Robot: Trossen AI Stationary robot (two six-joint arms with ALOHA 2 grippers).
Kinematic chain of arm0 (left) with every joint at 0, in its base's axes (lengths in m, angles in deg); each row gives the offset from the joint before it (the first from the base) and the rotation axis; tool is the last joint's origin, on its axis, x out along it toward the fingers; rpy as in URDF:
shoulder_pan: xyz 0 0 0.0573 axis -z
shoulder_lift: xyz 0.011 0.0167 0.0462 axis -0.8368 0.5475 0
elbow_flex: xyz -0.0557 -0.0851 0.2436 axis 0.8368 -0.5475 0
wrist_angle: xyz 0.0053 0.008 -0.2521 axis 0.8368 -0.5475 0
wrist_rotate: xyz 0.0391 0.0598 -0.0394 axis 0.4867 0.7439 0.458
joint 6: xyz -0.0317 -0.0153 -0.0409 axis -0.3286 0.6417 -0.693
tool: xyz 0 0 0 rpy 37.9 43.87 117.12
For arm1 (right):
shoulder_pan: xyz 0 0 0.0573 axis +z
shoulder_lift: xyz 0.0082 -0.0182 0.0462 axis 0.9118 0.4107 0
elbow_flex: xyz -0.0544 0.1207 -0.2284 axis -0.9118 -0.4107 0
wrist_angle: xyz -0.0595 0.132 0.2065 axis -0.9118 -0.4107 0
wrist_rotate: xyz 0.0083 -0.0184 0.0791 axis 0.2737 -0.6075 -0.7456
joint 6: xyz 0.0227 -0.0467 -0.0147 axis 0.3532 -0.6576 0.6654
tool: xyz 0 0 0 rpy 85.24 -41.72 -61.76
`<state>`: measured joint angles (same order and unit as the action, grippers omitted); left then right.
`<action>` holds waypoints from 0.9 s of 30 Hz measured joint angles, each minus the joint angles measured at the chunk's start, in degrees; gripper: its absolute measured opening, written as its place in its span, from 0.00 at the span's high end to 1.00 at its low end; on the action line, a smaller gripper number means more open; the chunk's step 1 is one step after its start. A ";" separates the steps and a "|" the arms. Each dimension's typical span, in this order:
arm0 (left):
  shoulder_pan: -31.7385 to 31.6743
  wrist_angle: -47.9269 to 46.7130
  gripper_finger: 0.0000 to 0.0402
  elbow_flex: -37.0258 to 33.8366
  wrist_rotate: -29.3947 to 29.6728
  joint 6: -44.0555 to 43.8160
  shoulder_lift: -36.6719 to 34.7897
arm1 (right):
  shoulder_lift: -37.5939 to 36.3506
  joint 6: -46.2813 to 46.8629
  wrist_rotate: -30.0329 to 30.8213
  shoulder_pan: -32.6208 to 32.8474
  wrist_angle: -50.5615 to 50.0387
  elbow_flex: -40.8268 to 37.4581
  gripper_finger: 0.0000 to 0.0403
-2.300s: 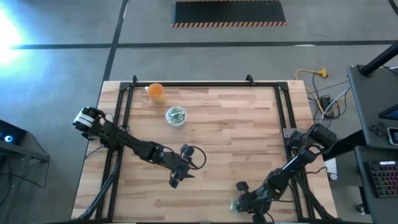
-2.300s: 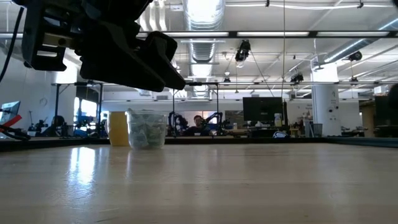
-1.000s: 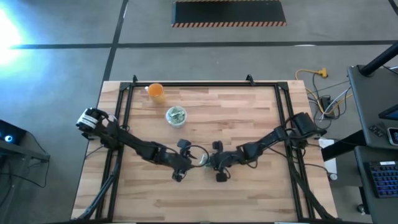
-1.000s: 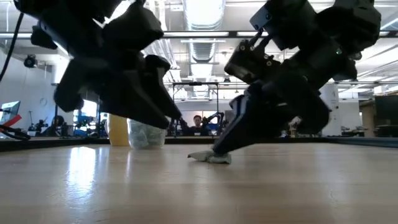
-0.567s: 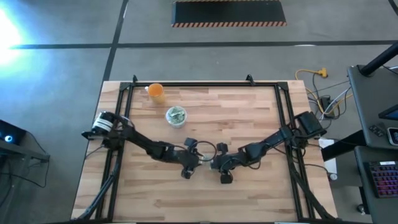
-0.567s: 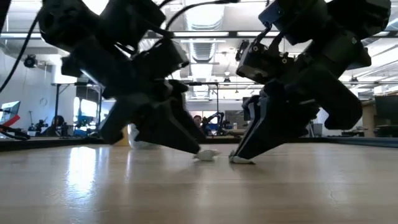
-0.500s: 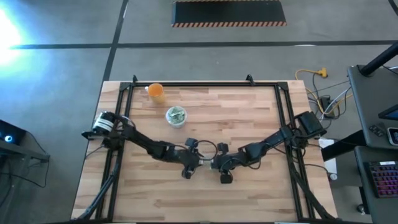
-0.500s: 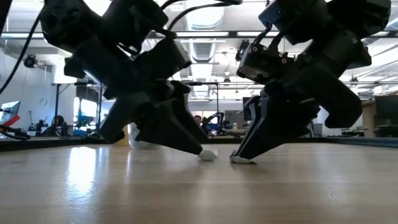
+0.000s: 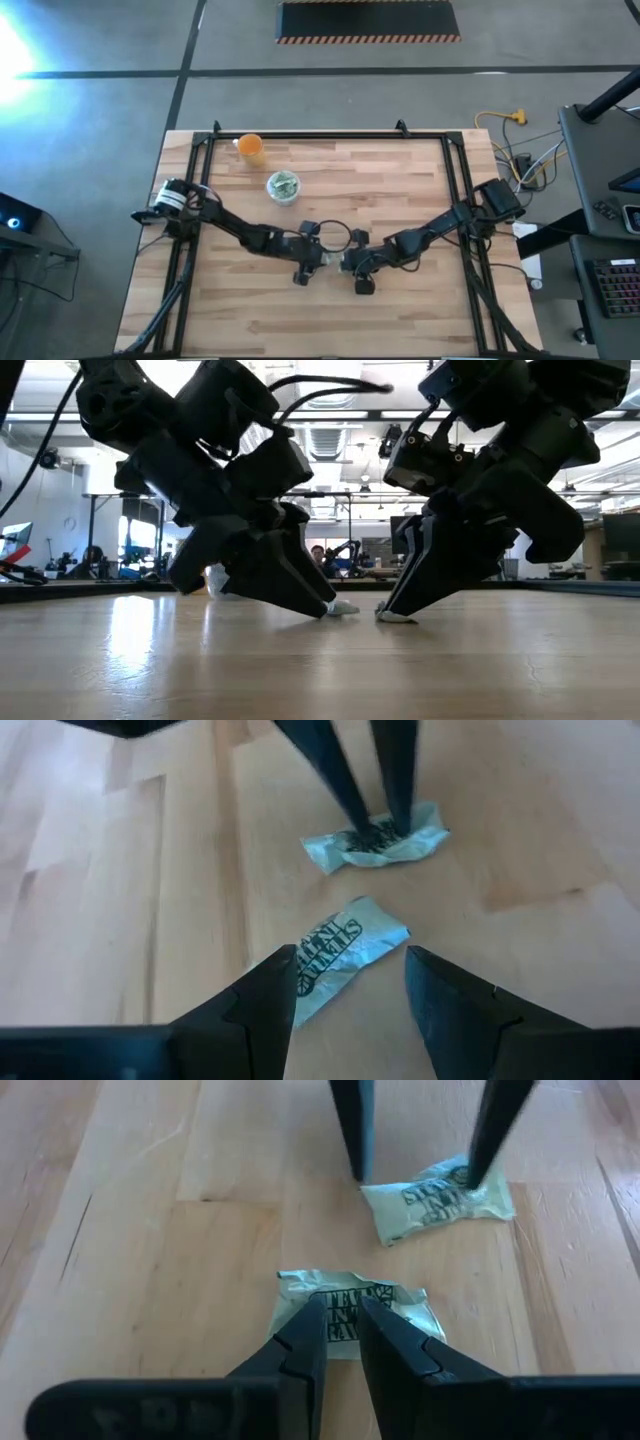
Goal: Pick and place Stevia / Truvia into bins
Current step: Put the stevia packet into the transparent container
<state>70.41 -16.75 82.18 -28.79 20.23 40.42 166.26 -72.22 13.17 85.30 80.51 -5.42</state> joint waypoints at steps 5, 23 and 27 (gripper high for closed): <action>-1.17 0.88 0.57 0.17 -0.34 -1.42 1.42 | 0.00 0.00 0.24 0.98 -0.20 0.02 0.87; -1.49 -1.14 0.98 0.02 -2.09 -0.61 0.53 | 0.02 -0.22 -0.20 2.63 -0.31 0.11 0.87; -1.25 -3.30 1.00 -0.27 -1.35 -0.66 -1.09 | 0.07 -0.22 -0.20 2.63 -0.28 0.06 0.87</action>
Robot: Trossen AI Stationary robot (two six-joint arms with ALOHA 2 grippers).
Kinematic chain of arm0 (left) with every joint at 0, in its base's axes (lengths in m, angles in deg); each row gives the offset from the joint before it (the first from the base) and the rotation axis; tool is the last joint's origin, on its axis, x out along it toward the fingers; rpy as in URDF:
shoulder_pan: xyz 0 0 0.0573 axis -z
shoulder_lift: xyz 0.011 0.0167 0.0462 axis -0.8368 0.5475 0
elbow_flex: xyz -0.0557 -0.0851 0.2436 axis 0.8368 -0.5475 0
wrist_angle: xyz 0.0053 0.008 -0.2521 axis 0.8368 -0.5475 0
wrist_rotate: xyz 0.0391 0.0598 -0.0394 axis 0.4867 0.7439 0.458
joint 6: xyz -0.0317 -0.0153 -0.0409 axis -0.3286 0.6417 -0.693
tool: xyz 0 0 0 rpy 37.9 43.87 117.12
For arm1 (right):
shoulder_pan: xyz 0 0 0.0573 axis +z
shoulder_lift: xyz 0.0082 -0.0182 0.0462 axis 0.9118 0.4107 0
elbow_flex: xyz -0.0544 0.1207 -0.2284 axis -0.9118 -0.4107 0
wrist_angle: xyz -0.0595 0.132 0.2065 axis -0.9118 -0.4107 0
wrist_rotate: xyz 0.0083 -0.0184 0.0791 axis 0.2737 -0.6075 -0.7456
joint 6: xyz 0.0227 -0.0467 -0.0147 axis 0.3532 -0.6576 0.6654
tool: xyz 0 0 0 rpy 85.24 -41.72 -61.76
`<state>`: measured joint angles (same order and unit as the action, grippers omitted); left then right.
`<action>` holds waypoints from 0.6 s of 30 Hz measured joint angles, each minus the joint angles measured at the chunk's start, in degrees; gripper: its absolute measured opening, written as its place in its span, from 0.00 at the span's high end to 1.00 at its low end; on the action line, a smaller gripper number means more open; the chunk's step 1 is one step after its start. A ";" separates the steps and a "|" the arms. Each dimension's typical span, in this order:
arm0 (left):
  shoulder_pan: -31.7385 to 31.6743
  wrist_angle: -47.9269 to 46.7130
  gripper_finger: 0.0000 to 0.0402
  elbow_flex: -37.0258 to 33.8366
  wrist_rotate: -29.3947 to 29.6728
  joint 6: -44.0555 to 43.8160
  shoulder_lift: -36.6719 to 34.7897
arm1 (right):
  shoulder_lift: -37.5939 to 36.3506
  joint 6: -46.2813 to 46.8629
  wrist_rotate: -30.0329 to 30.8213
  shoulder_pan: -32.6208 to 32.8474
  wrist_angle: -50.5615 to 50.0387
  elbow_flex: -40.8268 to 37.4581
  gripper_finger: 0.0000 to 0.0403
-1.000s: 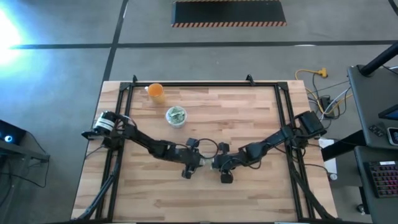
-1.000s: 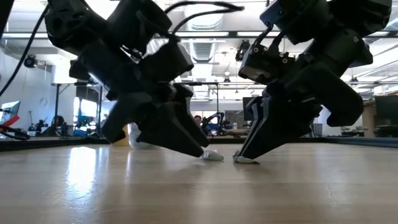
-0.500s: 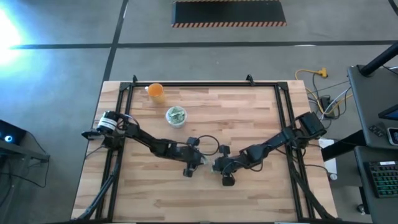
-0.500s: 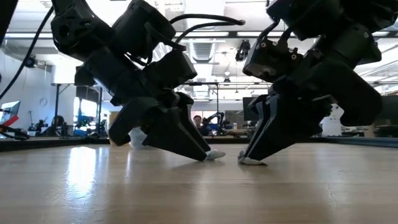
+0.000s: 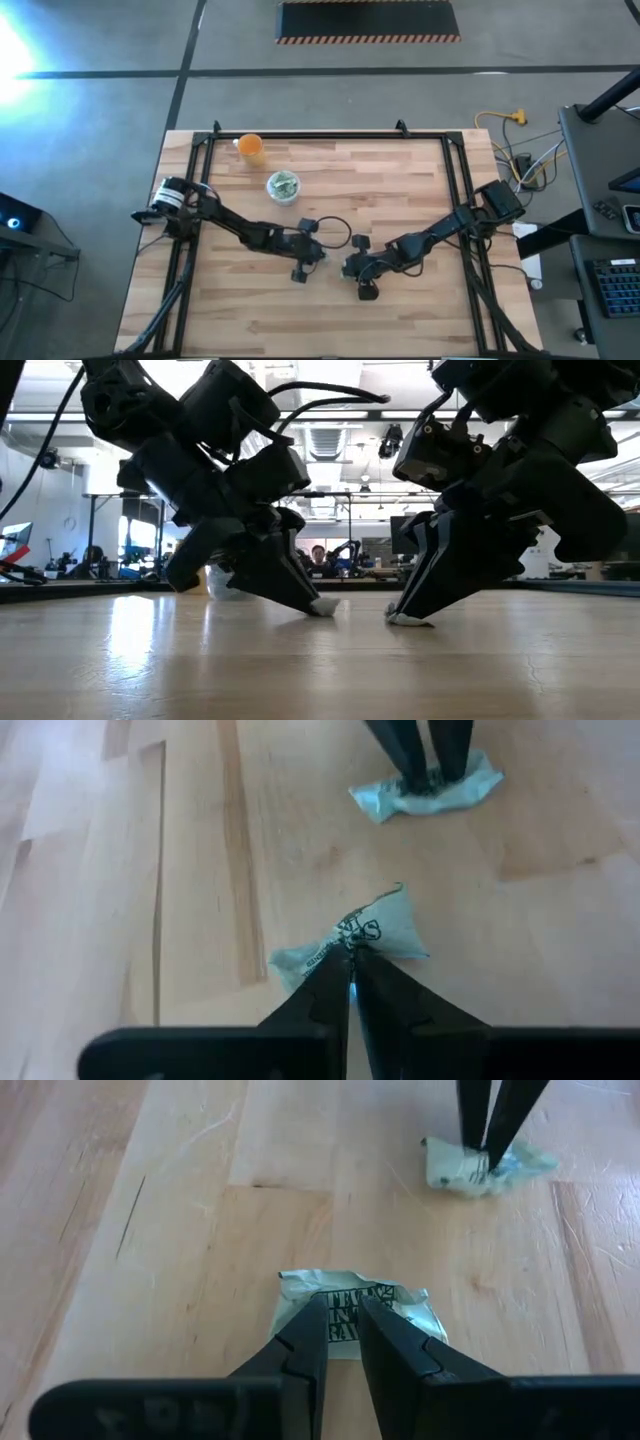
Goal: Pick and place Stevia / Truvia into bins
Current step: Put the stevia packet into the transparent container
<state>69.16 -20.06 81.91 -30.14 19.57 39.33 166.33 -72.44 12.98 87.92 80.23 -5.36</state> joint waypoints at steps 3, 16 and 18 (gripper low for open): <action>0.60 -1.95 1.00 -0.26 2.56 -0.17 -1.76 | 0.00 0.00 0.00 0.00 0.02 -0.06 0.87; 3.02 -12.46 1.00 -2.07 32.98 -0.53 -12.15 | 0.08 0.00 -0.05 0.00 0.58 -0.39 0.87; 2.89 -14.40 1.00 -2.22 39.00 -0.54 -14.54 | 0.11 0.00 0.10 0.00 0.61 -0.44 0.87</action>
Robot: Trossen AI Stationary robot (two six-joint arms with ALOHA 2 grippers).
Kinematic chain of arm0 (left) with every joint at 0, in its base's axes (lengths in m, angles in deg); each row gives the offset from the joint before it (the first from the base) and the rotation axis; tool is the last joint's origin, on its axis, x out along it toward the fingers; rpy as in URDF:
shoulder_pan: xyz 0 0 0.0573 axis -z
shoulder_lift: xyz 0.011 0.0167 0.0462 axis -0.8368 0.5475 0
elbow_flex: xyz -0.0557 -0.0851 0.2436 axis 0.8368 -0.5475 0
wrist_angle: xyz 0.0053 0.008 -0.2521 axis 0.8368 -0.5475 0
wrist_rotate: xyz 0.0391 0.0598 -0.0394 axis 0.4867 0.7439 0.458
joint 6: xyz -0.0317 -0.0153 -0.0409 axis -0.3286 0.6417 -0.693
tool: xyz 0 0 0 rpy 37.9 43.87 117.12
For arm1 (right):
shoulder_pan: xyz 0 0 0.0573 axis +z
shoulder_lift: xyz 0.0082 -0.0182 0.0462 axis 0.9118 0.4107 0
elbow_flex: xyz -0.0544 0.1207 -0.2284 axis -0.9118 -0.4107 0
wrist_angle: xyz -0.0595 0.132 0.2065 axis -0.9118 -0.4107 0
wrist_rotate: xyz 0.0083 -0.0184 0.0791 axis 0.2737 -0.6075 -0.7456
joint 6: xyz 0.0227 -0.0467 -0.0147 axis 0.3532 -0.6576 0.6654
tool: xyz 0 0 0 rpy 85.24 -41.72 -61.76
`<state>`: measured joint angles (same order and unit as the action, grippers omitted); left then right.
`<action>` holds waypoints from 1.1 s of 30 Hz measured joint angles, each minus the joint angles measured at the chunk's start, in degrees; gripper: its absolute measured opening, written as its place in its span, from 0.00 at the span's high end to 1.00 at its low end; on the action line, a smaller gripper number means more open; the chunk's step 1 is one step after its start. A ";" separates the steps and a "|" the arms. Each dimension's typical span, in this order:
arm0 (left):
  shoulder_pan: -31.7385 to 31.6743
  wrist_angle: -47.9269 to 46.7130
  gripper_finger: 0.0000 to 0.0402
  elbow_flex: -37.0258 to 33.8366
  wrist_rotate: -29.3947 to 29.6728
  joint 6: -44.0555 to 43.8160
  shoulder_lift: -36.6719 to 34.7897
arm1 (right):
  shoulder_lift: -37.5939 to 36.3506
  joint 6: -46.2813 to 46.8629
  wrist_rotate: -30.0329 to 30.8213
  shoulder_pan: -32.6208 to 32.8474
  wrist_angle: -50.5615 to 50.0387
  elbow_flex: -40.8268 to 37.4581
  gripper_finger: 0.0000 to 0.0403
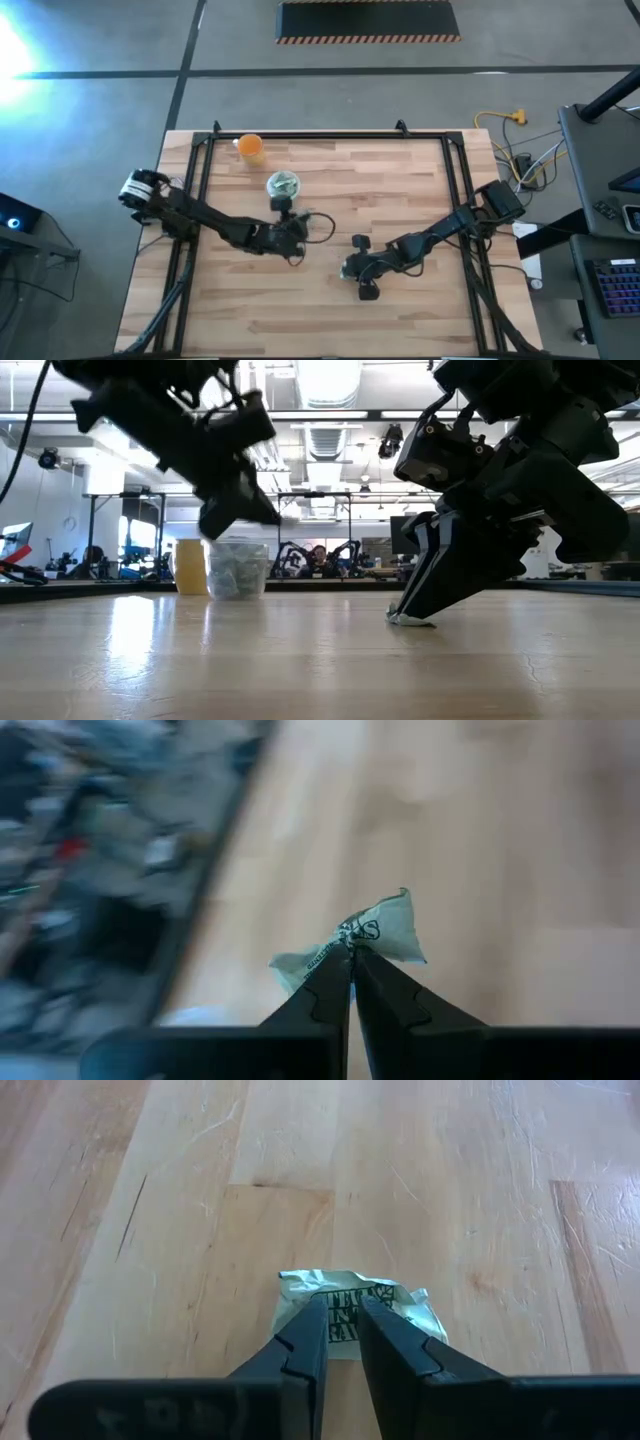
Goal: Pick and place Stevia / Truvia into bins
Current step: Put the stevia packet into the transparent container
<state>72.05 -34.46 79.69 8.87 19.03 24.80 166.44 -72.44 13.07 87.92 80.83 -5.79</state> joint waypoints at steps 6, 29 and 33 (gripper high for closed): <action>-1.59 -6.89 1.00 -1.55 12.19 -0.09 -7.24 | 0.00 -0.02 -0.07 0.00 0.31 -0.09 0.87; -11.17 -7.99 0.79 -10.10 3.53 -5.62 -13.58 | 0.04 -0.04 0.25 -0.02 1.44 -0.49 0.87; -11.15 -8.06 0.66 -9.84 3.40 -5.65 -14.40 | 0.04 -0.25 0.27 -0.04 1.47 -0.48 0.87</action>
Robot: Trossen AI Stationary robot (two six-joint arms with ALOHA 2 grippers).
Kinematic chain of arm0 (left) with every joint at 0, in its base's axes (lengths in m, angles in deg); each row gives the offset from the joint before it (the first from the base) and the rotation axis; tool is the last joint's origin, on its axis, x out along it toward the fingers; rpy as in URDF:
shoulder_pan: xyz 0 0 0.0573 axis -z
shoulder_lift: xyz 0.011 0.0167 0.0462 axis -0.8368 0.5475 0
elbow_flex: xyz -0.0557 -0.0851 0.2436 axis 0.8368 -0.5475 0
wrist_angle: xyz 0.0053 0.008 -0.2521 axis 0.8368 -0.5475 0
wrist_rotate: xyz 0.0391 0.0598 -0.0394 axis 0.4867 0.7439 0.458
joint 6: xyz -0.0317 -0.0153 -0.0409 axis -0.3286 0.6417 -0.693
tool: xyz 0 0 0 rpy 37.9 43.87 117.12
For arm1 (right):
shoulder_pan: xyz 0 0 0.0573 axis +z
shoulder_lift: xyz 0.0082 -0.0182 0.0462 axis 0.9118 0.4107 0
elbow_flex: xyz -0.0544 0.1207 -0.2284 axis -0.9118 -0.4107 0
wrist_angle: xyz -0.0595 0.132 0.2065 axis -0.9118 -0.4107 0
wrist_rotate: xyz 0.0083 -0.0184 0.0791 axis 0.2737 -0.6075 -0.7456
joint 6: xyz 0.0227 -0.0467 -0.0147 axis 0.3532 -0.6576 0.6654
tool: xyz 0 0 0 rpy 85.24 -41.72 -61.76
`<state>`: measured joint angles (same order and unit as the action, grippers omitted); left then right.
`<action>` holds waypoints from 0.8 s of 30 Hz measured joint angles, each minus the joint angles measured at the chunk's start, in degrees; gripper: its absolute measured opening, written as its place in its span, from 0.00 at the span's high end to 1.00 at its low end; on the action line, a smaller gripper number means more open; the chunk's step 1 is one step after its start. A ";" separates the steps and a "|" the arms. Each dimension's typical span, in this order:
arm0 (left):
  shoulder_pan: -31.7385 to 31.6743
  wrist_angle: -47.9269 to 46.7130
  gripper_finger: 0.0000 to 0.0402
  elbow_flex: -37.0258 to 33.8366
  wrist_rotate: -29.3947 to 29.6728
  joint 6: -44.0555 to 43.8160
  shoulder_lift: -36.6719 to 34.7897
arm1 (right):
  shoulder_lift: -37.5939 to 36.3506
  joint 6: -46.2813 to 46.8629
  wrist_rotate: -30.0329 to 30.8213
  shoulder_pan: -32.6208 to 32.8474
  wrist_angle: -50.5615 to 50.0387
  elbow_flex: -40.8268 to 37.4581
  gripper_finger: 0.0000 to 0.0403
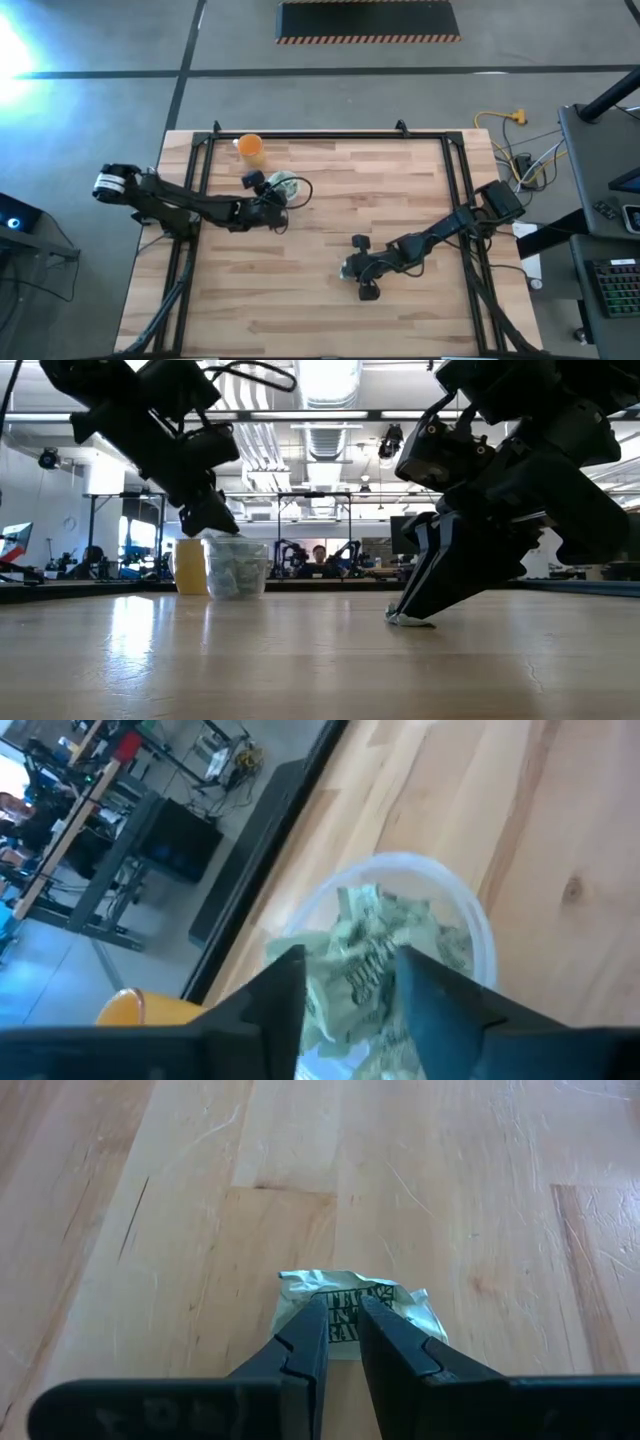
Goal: Pick and place Stevia / Truvia into bins
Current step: Put the stevia packet into the transparent container
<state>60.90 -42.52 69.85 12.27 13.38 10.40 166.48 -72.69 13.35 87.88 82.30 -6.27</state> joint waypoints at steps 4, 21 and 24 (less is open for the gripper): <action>0.67 -0.04 0.58 0.24 -0.54 -0.38 -2.16 | 0.04 -2.92 -0.15 0.36 1.07 -0.07 0.87; 4.99 -1.96 0.54 -0.35 -4.55 -3.08 -11.29 | 0.17 -5.38 -0.52 2.10 2.47 -0.06 0.67; 4.99 -2.13 0.54 -0.39 -4.55 -3.17 -11.37 | 0.14 -6.66 -0.57 2.11 2.45 0.13 0.62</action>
<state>65.88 -44.65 69.46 7.72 10.20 -0.97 166.62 -79.34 12.78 89.99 84.75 -6.15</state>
